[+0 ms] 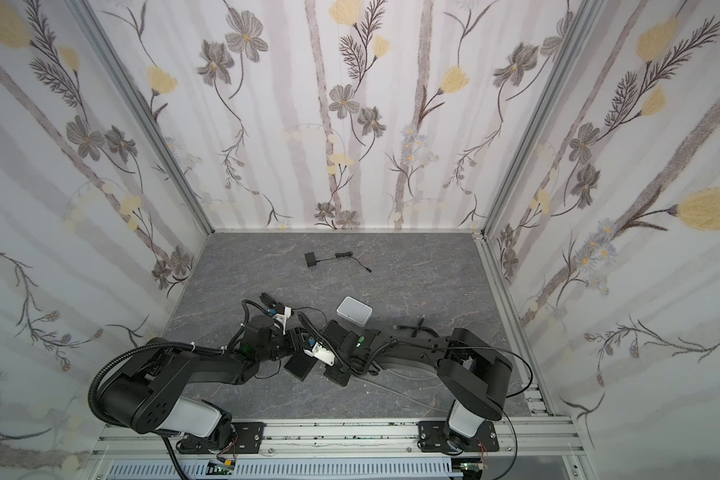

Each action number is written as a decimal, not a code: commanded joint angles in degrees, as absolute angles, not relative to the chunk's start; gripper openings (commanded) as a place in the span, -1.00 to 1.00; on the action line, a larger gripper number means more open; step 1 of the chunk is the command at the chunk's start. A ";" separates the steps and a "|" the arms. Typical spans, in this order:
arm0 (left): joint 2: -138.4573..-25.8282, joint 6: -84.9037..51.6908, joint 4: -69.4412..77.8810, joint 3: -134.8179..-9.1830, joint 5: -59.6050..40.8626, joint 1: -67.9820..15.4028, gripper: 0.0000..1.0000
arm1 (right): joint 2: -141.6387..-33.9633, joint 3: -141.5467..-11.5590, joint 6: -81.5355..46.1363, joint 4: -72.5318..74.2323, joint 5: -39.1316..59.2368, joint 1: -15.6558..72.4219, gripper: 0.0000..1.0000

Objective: Insert the plug into the switch port
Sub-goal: 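Lift the black switch with the left gripper while the right raises the ethernet plug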

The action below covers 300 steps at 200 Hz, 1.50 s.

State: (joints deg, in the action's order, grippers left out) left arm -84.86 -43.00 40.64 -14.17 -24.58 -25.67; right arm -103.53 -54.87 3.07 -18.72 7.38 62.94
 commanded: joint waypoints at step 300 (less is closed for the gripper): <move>-74.21 -46.00 15.72 -18.72 -14.51 -30.11 0.47 | -82.44 -47.82 0.97 -22.81 6.60 55.86 -1.00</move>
State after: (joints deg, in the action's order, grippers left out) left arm -84.79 -56.25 46.13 -15.35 -19.59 -30.44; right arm -84.86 -48.38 -0.78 -23.53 3.88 56.58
